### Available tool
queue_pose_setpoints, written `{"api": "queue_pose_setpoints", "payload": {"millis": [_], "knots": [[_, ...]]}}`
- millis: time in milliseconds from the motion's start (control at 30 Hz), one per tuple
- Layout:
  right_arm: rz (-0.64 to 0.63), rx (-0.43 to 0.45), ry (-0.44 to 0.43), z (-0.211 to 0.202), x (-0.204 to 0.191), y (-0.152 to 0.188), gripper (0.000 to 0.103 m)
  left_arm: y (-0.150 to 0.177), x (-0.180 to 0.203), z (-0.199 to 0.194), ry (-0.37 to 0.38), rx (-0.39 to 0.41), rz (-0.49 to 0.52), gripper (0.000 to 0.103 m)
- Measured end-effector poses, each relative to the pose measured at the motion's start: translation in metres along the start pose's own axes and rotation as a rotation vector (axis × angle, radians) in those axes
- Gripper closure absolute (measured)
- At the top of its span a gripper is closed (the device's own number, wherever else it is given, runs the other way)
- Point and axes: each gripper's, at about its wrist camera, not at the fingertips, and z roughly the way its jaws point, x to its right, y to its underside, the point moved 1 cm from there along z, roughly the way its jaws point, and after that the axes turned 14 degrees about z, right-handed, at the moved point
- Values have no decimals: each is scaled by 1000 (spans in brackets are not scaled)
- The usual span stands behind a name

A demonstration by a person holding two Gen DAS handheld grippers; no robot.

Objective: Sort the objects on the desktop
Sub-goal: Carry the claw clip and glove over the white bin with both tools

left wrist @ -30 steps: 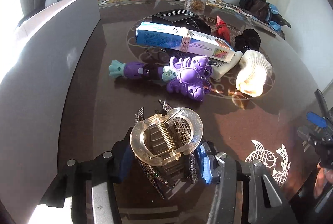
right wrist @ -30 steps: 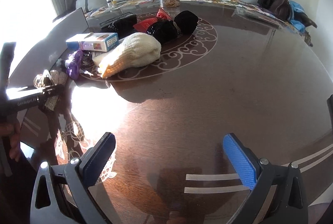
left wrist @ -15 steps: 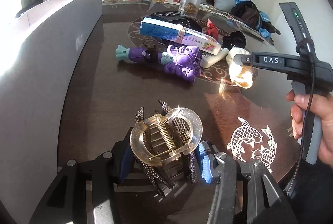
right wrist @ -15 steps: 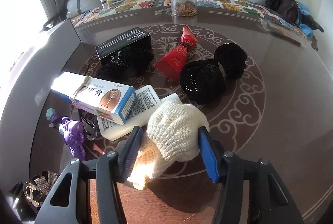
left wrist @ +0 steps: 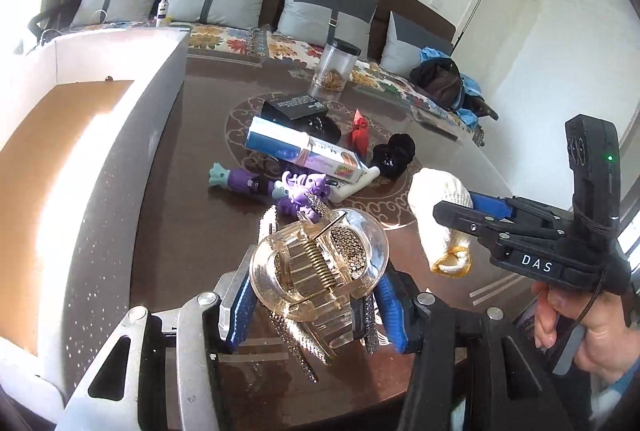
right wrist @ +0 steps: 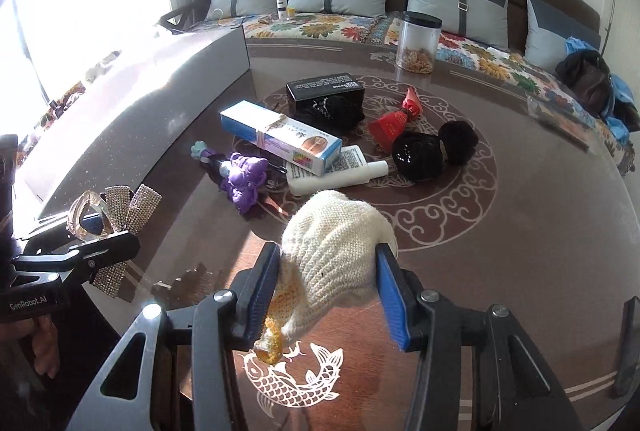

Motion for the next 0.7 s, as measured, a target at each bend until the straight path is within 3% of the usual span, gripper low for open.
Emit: {"api": "queue_pose_setpoints", "payload": {"millis": [100, 200, 400, 567, 700], "knots": [[-31, 38, -89, -14, -44, -23, 54, -14, -25, -46, -39, 73, -24, 50], [-68, 73, -207, -26, -103, -43, 54, -24, -69, -85, -135, 103, -51, 50], [-185, 78, -403, -27, -235, -55, 54, -9, -178, -117, -341, 17, -156, 51], [-321, 2, -404, 9, -313, -31, 54, 13, -225, -101, -400, -101, -194, 51], [-366, -87, -354, 47, -331, -12, 48, 27, -237, -83, -424, -198, -194, 47]]}}
